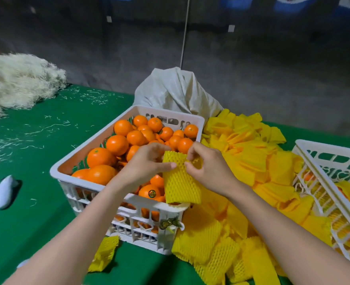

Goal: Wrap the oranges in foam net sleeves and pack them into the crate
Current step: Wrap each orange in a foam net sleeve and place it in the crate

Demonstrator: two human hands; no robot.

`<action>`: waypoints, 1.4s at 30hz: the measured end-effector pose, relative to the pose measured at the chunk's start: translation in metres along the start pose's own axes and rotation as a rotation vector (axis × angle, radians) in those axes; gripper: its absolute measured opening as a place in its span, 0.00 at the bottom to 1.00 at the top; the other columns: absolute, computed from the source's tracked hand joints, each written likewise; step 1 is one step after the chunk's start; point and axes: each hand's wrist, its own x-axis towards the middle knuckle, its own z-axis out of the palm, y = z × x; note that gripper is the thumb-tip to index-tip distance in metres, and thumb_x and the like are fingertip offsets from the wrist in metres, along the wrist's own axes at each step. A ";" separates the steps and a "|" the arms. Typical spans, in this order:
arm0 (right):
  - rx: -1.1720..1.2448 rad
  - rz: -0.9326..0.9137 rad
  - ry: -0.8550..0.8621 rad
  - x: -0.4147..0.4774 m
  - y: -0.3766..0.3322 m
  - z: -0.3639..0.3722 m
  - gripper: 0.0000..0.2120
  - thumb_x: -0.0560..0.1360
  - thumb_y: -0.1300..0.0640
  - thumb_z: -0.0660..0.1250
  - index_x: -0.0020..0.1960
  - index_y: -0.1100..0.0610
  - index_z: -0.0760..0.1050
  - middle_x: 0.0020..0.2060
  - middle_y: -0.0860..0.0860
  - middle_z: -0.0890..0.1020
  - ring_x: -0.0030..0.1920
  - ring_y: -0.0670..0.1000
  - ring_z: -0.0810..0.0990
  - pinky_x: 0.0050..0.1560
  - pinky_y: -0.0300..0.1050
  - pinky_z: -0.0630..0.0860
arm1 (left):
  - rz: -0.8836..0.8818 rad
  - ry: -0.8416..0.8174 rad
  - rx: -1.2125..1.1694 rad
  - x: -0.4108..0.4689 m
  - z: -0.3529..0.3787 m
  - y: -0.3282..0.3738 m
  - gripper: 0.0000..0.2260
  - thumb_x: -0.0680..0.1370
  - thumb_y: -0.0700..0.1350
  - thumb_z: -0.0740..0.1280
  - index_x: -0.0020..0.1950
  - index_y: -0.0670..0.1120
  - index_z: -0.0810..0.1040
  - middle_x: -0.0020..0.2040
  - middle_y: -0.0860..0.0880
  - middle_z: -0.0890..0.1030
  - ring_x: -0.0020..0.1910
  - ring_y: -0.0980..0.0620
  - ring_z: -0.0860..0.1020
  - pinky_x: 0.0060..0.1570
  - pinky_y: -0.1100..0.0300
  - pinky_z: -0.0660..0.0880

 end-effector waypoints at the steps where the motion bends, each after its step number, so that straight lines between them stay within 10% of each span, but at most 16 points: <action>1: 0.035 -0.006 -0.010 0.007 -0.004 0.005 0.09 0.68 0.67 0.68 0.41 0.56 0.70 0.36 0.51 0.75 0.37 0.51 0.72 0.38 0.48 0.67 | -0.007 -0.005 -0.021 -0.002 -0.009 -0.003 0.22 0.72 0.40 0.73 0.64 0.42 0.73 0.50 0.43 0.82 0.50 0.49 0.81 0.49 0.53 0.80; 8: 0.055 0.068 -0.086 0.033 -0.008 0.027 0.15 0.72 0.65 0.65 0.56 0.52 0.75 0.53 0.49 0.80 0.53 0.47 0.77 0.48 0.42 0.72 | -0.226 0.198 0.943 -0.012 -0.075 -0.041 0.27 0.68 0.56 0.75 0.64 0.52 0.73 0.62 0.45 0.71 0.65 0.42 0.68 0.59 0.48 0.67; 11: 0.067 0.081 -0.079 0.032 -0.007 0.028 0.14 0.72 0.65 0.64 0.53 0.51 0.75 0.50 0.49 0.80 0.48 0.54 0.78 0.49 0.49 0.74 | -0.409 0.103 0.987 -0.014 -0.078 -0.052 0.27 0.68 0.56 0.75 0.64 0.52 0.72 0.64 0.43 0.65 0.66 0.38 0.61 0.60 0.44 0.67; 15: 0.147 0.116 -0.042 0.027 -0.009 0.020 0.17 0.71 0.69 0.63 0.45 0.46 0.71 0.45 0.42 0.76 0.47 0.41 0.75 0.46 0.26 0.67 | -0.297 0.180 0.979 -0.011 -0.081 -0.052 0.17 0.68 0.45 0.73 0.55 0.44 0.76 0.56 0.40 0.72 0.57 0.38 0.69 0.55 0.48 0.71; 19: 0.374 0.245 0.013 0.023 -0.011 0.000 0.19 0.70 0.74 0.59 0.40 0.50 0.73 0.33 0.41 0.76 0.33 0.37 0.73 0.34 0.28 0.67 | -0.127 0.370 0.469 -0.016 -0.066 -0.033 0.12 0.71 0.46 0.73 0.41 0.44 0.71 0.39 0.47 0.72 0.37 0.49 0.71 0.37 0.56 0.69; 24: 0.854 0.461 0.028 0.001 -0.008 -0.034 0.17 0.71 0.77 0.54 0.40 0.58 0.74 0.24 0.46 0.74 0.23 0.41 0.71 0.24 0.33 0.67 | -0.167 0.215 -0.520 -0.016 -0.018 0.015 0.04 0.80 0.44 0.63 0.55 0.47 0.73 0.46 0.52 0.78 0.36 0.64 0.81 0.32 0.68 0.76; 27: 1.049 0.548 0.022 -0.018 -0.001 -0.056 0.17 0.72 0.76 0.50 0.42 0.59 0.73 0.25 0.48 0.77 0.23 0.42 0.74 0.24 0.32 0.69 | -0.353 -0.037 -0.983 -0.014 0.015 0.032 0.19 0.73 0.59 0.66 0.59 0.50 0.74 0.49 0.43 0.84 0.44 0.46 0.84 0.45 0.50 0.79; 30: 1.132 0.605 0.007 -0.039 0.013 -0.077 0.18 0.73 0.74 0.47 0.44 0.59 0.71 0.26 0.46 0.78 0.24 0.43 0.75 0.26 0.32 0.70 | -0.445 -0.205 -1.107 -0.014 0.050 0.038 0.32 0.62 0.59 0.73 0.63 0.50 0.74 0.56 0.39 0.82 0.54 0.38 0.80 0.57 0.41 0.73; 34: 1.096 0.677 0.030 -0.071 0.033 -0.102 0.18 0.74 0.74 0.47 0.44 0.58 0.72 0.27 0.47 0.77 0.25 0.43 0.73 0.27 0.35 0.68 | -0.421 -0.307 -1.096 -0.015 0.102 0.042 0.20 0.67 0.42 0.72 0.57 0.43 0.75 0.58 0.39 0.79 0.46 0.39 0.83 0.42 0.37 0.79; 38: 1.078 0.697 0.010 -0.099 0.045 -0.123 0.17 0.74 0.74 0.47 0.45 0.59 0.72 0.28 0.47 0.77 0.27 0.44 0.74 0.30 0.38 0.68 | -0.437 -0.161 -0.928 -0.013 0.158 0.044 0.20 0.67 0.55 0.68 0.55 0.47 0.77 0.50 0.44 0.81 0.41 0.48 0.80 0.33 0.58 0.76; 42: 1.075 0.656 -0.035 -0.118 0.037 -0.127 0.10 0.66 0.69 0.59 0.44 0.59 0.73 0.28 0.47 0.78 0.25 0.43 0.73 0.28 0.34 0.69 | -0.419 -0.091 -0.923 -0.017 0.203 0.049 0.27 0.73 0.59 0.63 0.66 0.45 0.72 0.56 0.41 0.81 0.51 0.44 0.81 0.45 0.53 0.78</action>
